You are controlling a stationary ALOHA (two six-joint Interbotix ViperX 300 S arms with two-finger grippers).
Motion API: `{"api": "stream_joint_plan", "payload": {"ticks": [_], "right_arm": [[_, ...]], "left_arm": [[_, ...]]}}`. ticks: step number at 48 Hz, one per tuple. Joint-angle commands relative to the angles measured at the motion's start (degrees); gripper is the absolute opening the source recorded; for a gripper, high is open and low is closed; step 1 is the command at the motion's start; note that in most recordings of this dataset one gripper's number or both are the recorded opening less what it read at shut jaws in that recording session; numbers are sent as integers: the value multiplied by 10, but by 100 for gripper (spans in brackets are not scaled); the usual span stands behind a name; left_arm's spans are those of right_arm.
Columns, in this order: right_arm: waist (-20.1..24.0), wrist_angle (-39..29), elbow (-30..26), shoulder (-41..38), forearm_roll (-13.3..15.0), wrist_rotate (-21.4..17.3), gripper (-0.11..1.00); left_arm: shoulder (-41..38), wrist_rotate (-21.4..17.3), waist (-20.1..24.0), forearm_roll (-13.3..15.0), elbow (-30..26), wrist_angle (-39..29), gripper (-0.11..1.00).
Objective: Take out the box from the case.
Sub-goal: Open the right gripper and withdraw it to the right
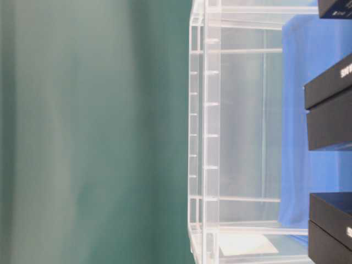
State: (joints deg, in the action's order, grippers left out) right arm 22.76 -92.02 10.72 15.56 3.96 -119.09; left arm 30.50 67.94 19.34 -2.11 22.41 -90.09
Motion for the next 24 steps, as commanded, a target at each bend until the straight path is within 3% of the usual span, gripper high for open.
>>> {"api": "stream_joint_plan", "payload": {"ticks": [1,9,24], "right_arm": [[14,-1,13,34,-2,-15,88],[25,-5,34,60,-3,-34,88],[13,-12,35,62,8,-26,88]], "left_arm": [[4,1,-3,-2,-7,1,95],[4,4,-3,-2,-7,1,95],[5,6,-3,-2,-7,1,95]]}}
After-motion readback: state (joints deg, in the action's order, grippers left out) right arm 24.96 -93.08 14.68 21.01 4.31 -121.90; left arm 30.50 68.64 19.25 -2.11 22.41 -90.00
